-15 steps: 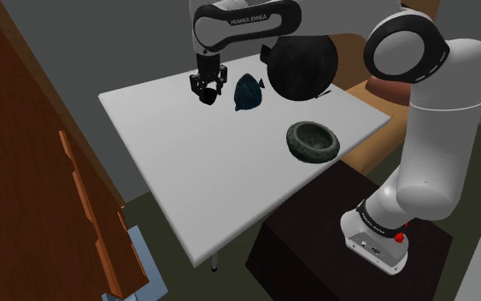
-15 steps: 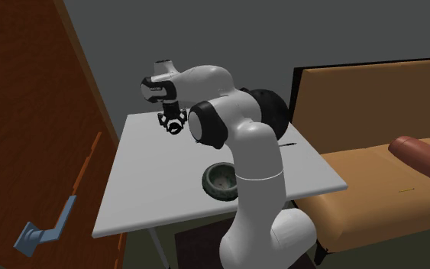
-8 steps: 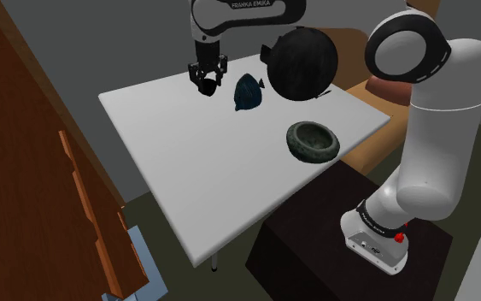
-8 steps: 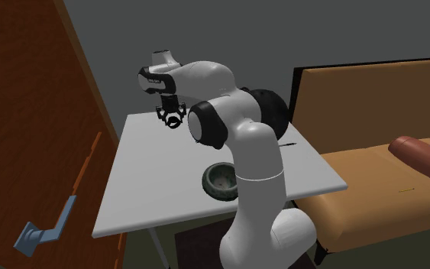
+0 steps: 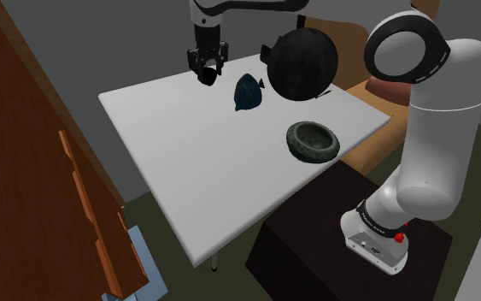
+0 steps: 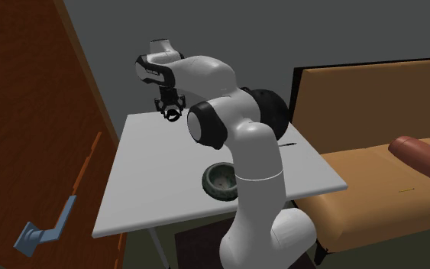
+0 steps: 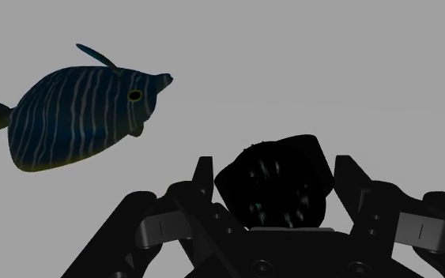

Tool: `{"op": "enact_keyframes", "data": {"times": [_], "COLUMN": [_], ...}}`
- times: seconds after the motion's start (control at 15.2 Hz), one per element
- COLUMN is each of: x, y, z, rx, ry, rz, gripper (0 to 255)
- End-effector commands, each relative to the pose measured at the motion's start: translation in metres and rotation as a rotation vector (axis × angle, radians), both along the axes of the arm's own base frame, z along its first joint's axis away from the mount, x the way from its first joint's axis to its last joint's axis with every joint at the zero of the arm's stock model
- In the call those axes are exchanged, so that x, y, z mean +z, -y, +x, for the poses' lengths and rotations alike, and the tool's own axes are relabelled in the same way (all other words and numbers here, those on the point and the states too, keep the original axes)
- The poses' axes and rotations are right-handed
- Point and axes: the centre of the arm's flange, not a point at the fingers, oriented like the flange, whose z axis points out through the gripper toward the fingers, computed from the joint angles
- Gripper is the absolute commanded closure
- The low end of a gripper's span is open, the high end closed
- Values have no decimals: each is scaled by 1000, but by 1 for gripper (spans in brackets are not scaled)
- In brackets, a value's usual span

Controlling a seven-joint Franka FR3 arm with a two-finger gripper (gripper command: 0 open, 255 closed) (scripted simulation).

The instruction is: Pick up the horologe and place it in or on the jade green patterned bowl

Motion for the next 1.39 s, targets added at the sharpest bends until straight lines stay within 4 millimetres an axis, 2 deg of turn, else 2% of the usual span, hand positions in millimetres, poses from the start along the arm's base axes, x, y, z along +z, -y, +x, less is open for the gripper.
{"op": "enact_keyframes", "data": {"times": [0.0,0.2,1.32], "x": [11,23,29], "y": [0,0,82], "z": [-1,-1,-210], "rx": [0,0,0], "ry": [0,0,0], "rz": [0,0,0], "gripper": [255,255,255]}}
